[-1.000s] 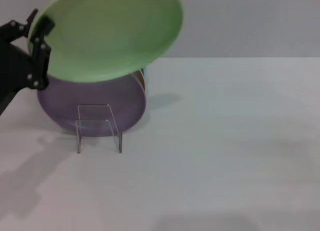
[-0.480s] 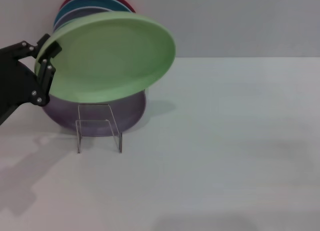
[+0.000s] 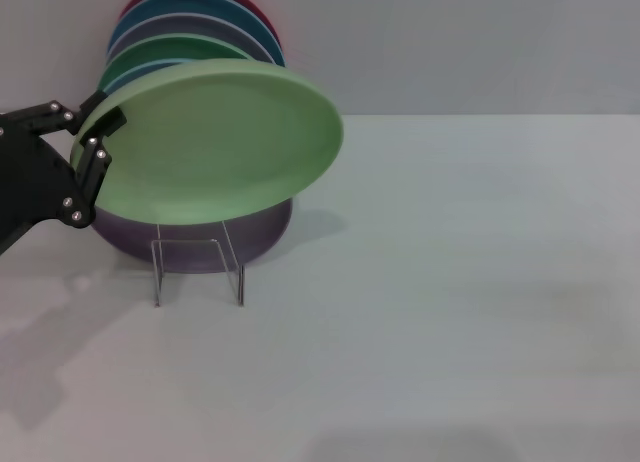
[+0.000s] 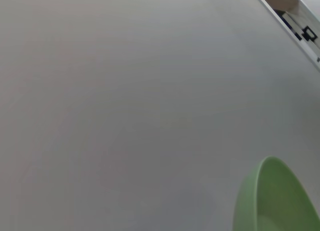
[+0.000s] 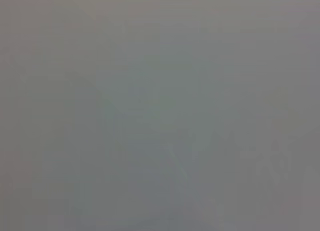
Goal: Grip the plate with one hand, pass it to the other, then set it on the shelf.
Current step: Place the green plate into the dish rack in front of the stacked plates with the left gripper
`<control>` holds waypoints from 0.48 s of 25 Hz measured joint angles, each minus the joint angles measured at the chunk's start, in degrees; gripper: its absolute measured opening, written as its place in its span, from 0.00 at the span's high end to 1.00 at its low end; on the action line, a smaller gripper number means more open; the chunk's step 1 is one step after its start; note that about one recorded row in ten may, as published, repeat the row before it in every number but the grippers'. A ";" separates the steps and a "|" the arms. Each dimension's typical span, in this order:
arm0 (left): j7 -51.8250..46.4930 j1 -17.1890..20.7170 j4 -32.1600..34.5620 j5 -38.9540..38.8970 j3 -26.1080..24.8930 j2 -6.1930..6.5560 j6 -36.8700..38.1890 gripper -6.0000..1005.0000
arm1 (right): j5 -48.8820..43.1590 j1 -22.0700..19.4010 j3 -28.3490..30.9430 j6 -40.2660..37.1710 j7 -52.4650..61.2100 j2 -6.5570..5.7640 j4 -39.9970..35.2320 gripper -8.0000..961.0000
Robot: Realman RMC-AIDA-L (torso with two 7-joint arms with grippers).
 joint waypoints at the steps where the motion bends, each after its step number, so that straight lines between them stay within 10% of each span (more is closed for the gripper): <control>1: 0.05 -0.07 0.24 0.00 0.19 0.07 0.00 0.91 | 0.00 0.00 -0.10 0.06 -0.12 0.00 -0.02 0.32; 12: 0.56 -0.81 2.01 0.00 2.38 0.92 -0.09 0.91 | -0.29 -0.09 -0.53 1.41 -0.98 0.00 -0.21 0.32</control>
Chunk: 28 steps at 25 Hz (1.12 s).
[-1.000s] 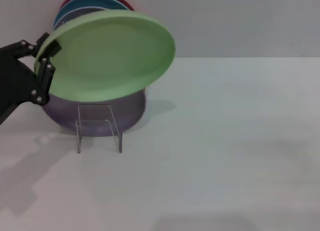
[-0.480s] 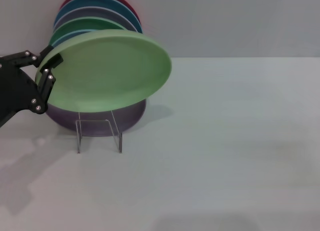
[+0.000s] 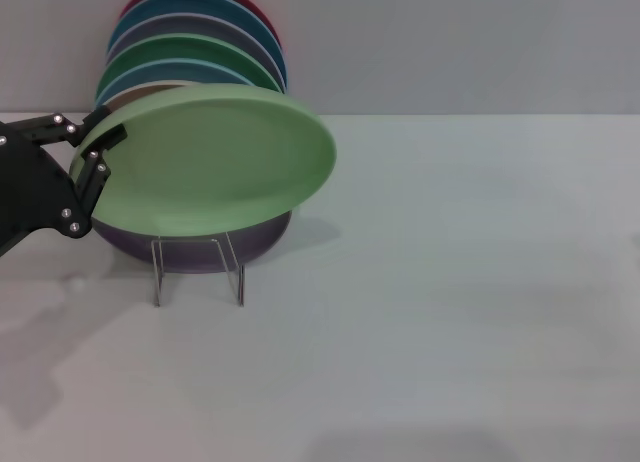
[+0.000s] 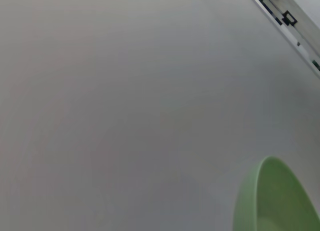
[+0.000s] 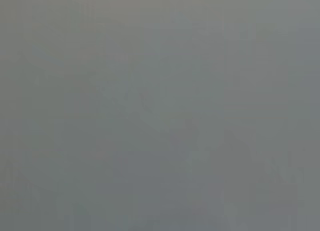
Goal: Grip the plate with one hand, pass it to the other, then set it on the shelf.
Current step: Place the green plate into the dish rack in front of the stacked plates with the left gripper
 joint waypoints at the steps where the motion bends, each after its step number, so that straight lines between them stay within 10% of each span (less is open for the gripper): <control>1: 0.00 0.00 0.00 0.00 0.00 0.00 0.00 0.91 | -0.14 -0.01 0.00 0.13 -0.12 -0.01 0.00 0.32; 15: 2.51 -1.70 2.37 0.00 2.61 0.50 -0.86 0.91 | -0.41 -0.36 0.00 1.99 -0.41 0.15 -0.01 0.32; 28: 7.70 -0.97 2.44 -0.45 2.17 -2.19 -6.47 0.91 | -0.41 -0.03 -0.07 2.35 -0.07 0.07 -0.01 0.32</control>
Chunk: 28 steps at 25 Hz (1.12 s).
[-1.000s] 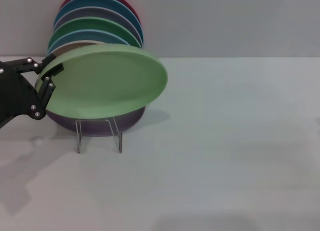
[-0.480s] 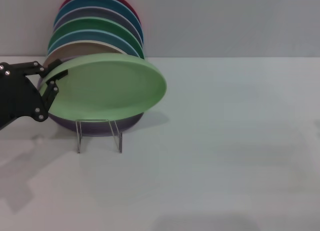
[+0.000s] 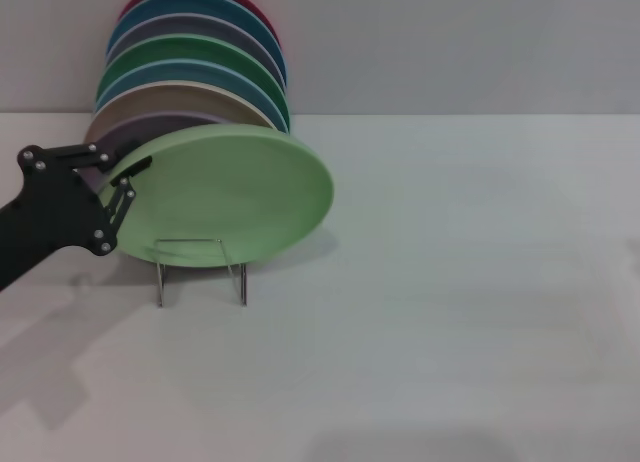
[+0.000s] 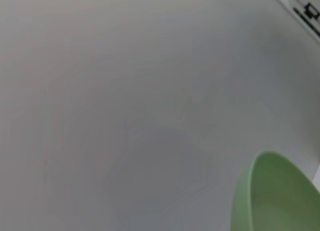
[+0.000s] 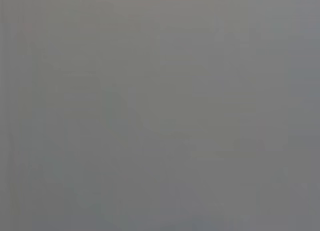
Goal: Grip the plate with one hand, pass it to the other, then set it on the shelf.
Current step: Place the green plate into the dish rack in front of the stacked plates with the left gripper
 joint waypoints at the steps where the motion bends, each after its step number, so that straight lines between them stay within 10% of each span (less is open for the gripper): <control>1: 0.67 0.04 0.00 0.00 -0.18 -0.43 -0.96 0.91 | 0.00 0.06 -0.53 0.00 0.03 -0.08 0.00 0.32; 28: 4.89 4.65 -3.80 -0.07 -5.83 -3.64 -3.55 0.63 | 0.01 0.19 -1.42 -0.37 -0.35 -0.33 0.24 0.32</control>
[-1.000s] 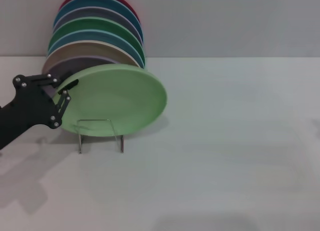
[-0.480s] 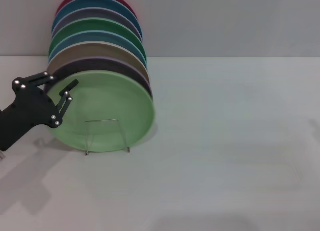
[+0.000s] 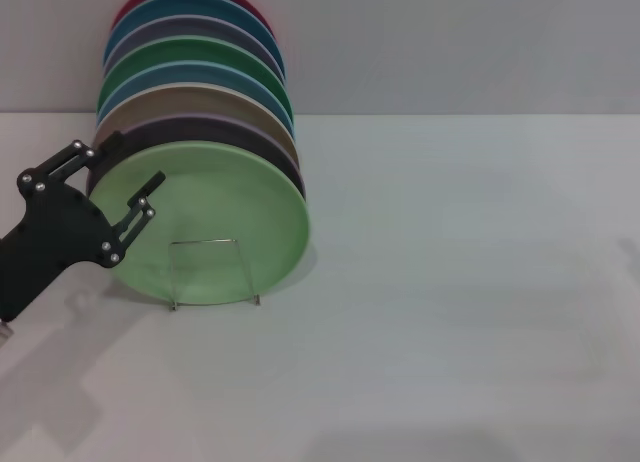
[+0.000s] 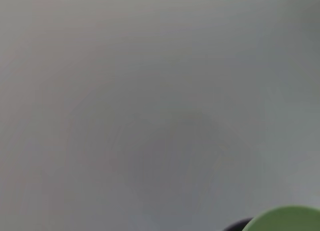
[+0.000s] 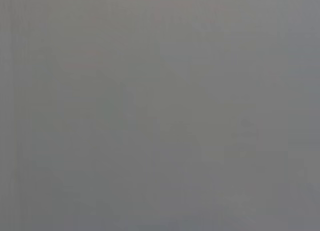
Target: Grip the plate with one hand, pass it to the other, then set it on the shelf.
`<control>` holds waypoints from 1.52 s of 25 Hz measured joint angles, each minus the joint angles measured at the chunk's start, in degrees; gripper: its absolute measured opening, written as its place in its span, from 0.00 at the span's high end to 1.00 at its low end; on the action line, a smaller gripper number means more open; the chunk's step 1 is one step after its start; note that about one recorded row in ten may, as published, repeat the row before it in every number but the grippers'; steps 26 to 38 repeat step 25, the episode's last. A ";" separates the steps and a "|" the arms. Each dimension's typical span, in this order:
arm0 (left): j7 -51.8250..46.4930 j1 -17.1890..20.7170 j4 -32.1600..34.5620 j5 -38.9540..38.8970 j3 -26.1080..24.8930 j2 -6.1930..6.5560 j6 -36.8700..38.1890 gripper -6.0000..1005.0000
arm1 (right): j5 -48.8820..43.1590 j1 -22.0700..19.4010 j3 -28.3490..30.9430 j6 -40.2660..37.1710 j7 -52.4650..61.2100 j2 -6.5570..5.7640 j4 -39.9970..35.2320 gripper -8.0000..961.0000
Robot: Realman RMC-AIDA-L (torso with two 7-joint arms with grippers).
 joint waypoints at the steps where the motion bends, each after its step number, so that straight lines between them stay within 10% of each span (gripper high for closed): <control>1: 0.73 0.80 -0.06 -0.05 -0.40 -0.44 1.23 0.61 | 0.00 0.01 0.02 -0.08 -0.02 -0.01 0.04 0.32; 5: 1.72 2.15 -0.11 -0.09 -3.00 -1.58 2.33 0.55 | 0.03 -0.03 0.31 -0.21 -0.55 -0.01 0.08 0.32; 12: -0.93 8.98 -5.55 -0.17 -27.17 -6.34 0.99 0.34 | 2.31 -0.02 0.67 -0.94 -10.25 0.48 -3.61 0.32; 24: -21.09 11.36 -5.83 -4.39 -31.32 -6.33 -5.05 0.31 | 3.60 1.21 0.65 -2.95 -17.61 0.52 -8.13 0.32; 38: -21.09 11.36 -5.83 -4.39 -31.32 -6.33 -5.05 0.31 | 3.60 1.21 0.65 -2.95 -17.61 0.52 -8.13 0.32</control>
